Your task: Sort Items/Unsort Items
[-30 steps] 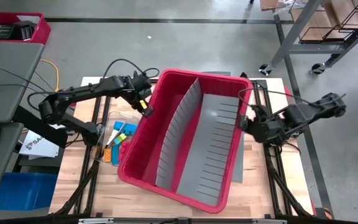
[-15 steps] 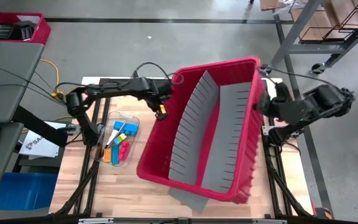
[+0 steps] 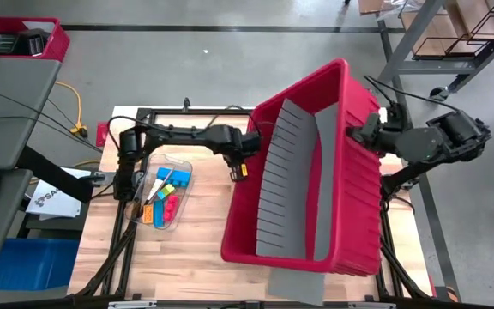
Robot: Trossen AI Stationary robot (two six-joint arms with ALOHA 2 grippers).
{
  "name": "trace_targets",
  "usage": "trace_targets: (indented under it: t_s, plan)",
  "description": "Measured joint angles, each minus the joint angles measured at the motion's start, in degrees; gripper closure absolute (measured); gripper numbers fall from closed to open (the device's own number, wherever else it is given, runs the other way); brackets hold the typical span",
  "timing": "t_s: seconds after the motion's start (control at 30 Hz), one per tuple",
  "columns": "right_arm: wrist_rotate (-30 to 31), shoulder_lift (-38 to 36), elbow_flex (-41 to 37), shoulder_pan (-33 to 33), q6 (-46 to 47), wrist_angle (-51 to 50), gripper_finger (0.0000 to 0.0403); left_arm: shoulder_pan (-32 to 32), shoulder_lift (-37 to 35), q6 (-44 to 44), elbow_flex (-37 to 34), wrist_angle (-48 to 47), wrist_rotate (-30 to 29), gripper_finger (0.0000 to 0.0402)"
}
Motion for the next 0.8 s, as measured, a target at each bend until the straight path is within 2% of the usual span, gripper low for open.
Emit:
trace_targets:
  t_s: [0.17, 0.37, 0.63, 0.8]
  plan:
    - [2.1, 0.5, -0.3, 0.0, -6.6, 6.9, 0.0403, -0.4, 2.0, 6.0, 0.1, -2.2, -0.8, 0.0401]
    - [2.5, 2.5, -0.3, -0.4, -6.2, 6.9, 0.0403, 1.7, 1.5, 6.7, 0.1, -6.2, -3.9, 0.0401]
    - [-0.6, 5.4, -0.2, -2.7, -7.8, 9.0, 0.0403, 6.5, 1.6, 8.5, 0.1, -15.8, 1.3, 0.0401]
    - [-3.4, 5.9, -0.3, -4.9, -13.4, 14.9, 0.0403, 8.0, 1.6, 6.4, -0.9, -10.7, 3.2, 0.0401]
